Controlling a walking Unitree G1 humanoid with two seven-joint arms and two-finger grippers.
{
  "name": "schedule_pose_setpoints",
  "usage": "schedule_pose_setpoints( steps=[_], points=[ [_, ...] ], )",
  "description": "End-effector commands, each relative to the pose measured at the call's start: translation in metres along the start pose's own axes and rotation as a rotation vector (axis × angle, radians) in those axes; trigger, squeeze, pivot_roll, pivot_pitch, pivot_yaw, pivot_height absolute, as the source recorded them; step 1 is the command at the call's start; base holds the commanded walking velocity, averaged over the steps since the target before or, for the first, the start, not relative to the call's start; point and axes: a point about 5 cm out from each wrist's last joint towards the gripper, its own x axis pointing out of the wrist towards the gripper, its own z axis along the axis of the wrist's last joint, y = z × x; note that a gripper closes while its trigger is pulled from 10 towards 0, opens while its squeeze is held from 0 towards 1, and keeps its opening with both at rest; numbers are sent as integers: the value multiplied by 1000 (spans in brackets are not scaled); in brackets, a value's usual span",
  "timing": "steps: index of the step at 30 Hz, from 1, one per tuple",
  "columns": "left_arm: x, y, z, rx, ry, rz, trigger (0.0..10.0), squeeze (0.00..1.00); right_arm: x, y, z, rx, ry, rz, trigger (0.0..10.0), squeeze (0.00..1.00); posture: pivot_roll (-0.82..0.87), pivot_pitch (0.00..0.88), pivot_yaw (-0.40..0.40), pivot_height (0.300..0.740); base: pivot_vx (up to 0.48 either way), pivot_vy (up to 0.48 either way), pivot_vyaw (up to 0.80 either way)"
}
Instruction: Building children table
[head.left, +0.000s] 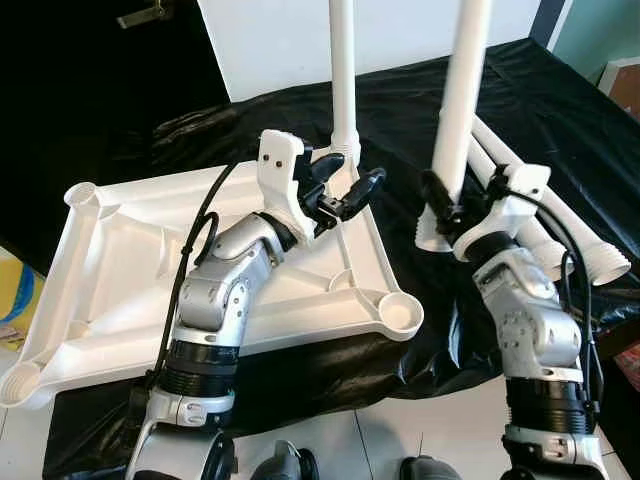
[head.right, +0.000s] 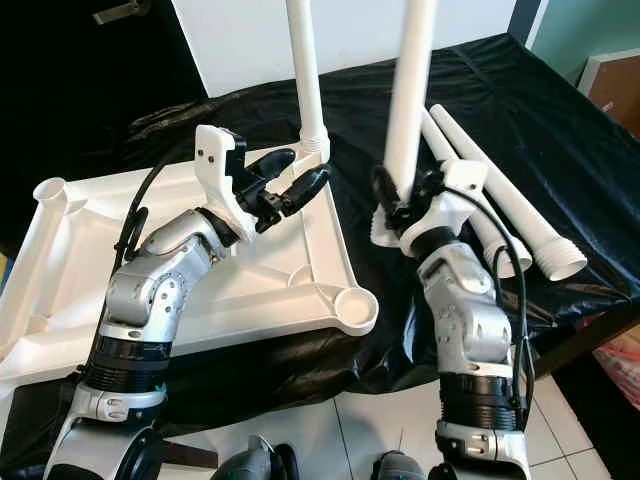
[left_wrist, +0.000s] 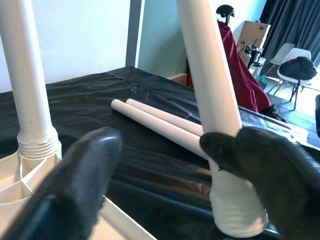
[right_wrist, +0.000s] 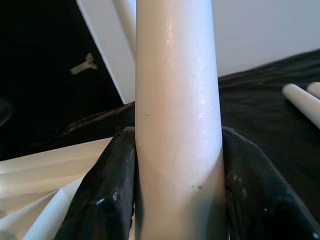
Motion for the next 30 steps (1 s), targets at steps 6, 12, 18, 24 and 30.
schedule_pose_setpoints(
  steps=[6, 12, 18, 24, 30],
  points=[
    [-2, -11, 10, -113, -52, -244, 10000, 1000, -5, 18, -1, -50, -32, 171, 10000, 0, -99, 80, 85, 740, 0, 0, 0],
    [-4, -16, 20, -229, -94, -344, 10000, 0, -10, 25, -3, -97, -19, 314, 10000, 0, -98, 72, 78, 740, 0, 0, 0],
    [-4, -16, 23, -232, -73, -382, 10000, 0, -16, 30, -4, -133, 4, 434, 10000, 0, -98, 59, 75, 740, 0, 0, 0],
    [0, -5, 22, -239, -44, -317, 10000, 0, -21, 36, -8, -133, 23, 510, 10000, 0, -103, 42, 75, 740, 0, 0, 0],
    [2, 1, 26, -251, -41, -293, 10000, 0, -24, 38, -12, -134, 40, 545, 10000, 0, -101, 32, 72, 740, 0, 0, 0]
  ],
)
